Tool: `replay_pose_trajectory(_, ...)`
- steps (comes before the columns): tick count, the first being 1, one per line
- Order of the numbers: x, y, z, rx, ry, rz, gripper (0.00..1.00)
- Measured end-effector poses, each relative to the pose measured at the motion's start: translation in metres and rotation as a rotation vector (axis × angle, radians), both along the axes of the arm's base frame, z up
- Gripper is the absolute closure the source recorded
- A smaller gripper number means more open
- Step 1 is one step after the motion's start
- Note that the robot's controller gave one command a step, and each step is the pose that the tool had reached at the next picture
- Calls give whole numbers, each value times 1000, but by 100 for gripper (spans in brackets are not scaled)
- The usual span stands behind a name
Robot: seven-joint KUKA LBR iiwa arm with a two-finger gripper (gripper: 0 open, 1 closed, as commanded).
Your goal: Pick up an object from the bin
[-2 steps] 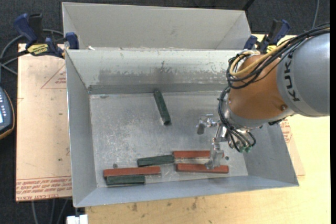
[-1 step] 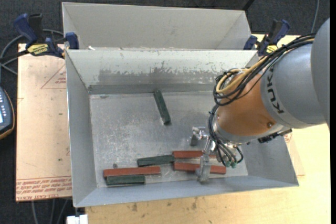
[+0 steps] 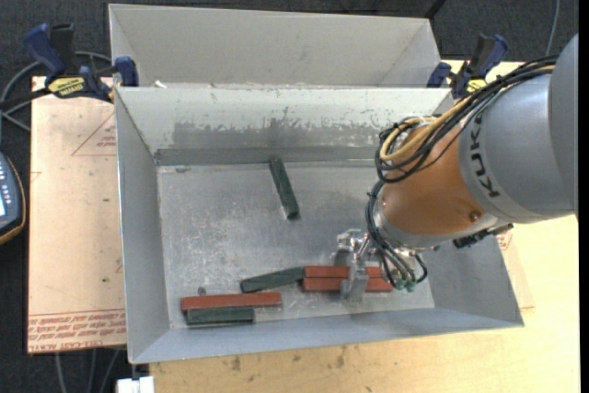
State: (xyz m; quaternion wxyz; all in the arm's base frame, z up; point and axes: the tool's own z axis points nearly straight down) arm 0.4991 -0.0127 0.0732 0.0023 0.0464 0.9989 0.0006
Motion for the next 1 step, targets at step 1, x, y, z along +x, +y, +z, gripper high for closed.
replay_pose_trajectory(1, 19, 16, 166, 0, -7, -36, 100)
